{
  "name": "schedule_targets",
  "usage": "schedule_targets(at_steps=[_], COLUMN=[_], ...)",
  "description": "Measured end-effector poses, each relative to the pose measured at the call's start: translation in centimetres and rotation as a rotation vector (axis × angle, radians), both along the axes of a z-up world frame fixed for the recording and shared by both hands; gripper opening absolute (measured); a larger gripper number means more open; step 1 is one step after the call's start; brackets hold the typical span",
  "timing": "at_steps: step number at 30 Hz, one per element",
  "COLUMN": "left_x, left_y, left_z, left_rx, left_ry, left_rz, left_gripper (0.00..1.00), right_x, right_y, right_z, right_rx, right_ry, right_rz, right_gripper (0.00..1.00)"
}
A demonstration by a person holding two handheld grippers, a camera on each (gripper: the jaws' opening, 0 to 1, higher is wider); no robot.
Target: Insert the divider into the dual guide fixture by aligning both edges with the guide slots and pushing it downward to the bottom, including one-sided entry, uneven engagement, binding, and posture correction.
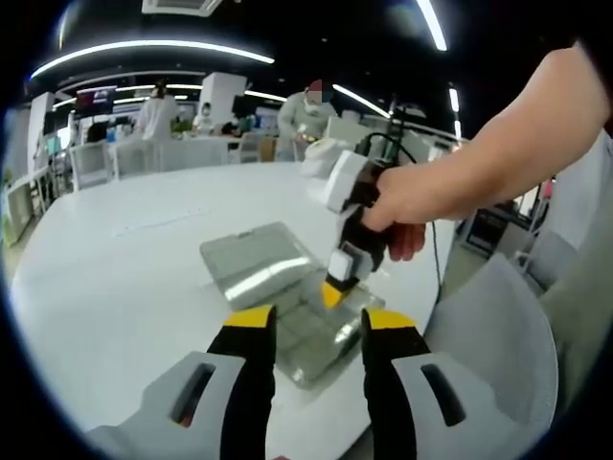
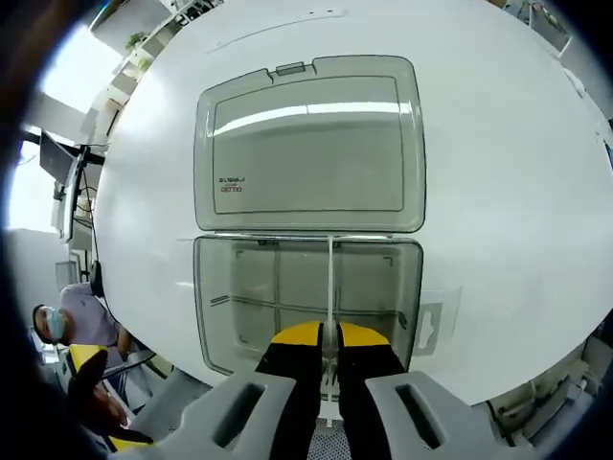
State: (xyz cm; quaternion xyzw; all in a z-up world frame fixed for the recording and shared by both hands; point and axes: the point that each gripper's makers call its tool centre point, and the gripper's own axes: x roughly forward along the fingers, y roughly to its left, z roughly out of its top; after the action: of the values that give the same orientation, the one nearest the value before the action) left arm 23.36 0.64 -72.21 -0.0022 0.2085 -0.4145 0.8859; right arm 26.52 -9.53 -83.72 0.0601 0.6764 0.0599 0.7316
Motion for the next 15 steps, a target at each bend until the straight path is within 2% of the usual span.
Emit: schedule_targets(at_steps=[15], left_x=[0.41], left_y=[0.29], left_z=[-0.36], left_rx=[0.000], left_ry=[0.001], left_rz=[0.003], left_gripper=[0.32], right_x=[-0.35], right_y=[0.04], right_z=[-0.17], right_rx=[-0.003], right_ry=[0.003], right_rz=[-0.014], right_gripper=[0.00])
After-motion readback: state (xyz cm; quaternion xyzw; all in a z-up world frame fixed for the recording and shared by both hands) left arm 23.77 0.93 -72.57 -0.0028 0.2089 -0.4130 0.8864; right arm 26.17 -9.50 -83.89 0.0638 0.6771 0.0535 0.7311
